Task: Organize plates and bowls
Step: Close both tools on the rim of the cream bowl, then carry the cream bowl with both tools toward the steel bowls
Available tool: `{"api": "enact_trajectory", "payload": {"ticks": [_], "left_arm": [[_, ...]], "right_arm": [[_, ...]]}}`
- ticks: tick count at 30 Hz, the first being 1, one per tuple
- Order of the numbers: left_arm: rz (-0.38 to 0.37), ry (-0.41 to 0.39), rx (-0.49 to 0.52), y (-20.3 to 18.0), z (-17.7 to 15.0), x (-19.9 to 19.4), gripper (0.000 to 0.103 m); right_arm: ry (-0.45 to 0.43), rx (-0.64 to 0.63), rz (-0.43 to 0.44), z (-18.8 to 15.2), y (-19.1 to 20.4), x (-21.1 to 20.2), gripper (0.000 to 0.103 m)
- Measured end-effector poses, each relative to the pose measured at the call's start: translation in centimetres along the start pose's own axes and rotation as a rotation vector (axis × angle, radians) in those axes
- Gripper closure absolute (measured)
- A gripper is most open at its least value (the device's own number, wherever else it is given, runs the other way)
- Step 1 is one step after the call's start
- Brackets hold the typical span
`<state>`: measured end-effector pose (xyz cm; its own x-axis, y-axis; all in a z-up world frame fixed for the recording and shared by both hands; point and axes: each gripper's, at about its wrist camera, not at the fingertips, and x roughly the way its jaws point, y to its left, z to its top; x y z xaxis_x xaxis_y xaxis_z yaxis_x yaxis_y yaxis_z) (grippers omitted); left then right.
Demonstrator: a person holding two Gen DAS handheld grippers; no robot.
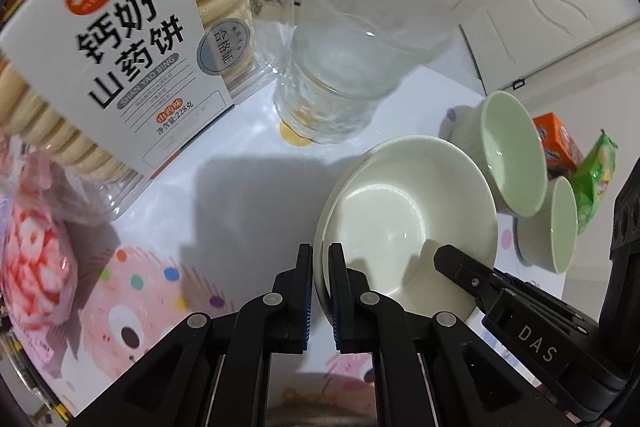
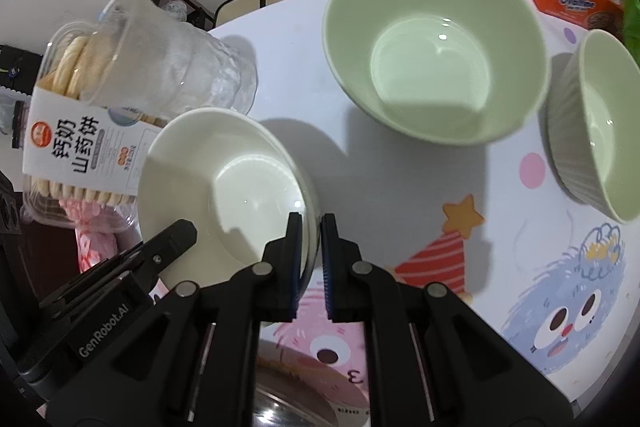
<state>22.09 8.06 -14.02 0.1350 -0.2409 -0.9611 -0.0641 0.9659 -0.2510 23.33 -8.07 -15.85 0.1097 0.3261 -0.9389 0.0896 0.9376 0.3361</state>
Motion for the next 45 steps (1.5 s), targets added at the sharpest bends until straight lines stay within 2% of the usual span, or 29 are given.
{"api": "enact_trajectory", "payload": {"ticks": [10, 18, 24, 36, 45], "left_arm": [[0.011, -0.020, 0.043, -4.2, -4.2, -2.1, 0.095], [-0.001, -0.039, 0.086, -8.4, -9.2, -3.6, 0.095], [0.001, -0.018, 0.143, -11.4, -12.6, -3.3, 0.095], [0.014, 0.037, 0.219, -14.4, -18.2, -1.0, 0.094], [0.017, 0.074, 0.235, -15.1, -20.3, 1.2, 0.094]], "right_arm": [[-0.048, -0.060, -0.011, -3.8, -1.7, -4.1, 0.092], [-0.055, -0.049, 0.003, -8.2, -6.0, -7.3, 0.092], [-0.081, -0.034, -0.007, -11.7, -9.7, -9.4, 0.092], [-0.057, -0.019, -0.018, -16.5, -14.1, -9.4, 0.091], [-0.018, -0.020, -0.022, -18.4, -16.3, -8.0, 0.089]]}}
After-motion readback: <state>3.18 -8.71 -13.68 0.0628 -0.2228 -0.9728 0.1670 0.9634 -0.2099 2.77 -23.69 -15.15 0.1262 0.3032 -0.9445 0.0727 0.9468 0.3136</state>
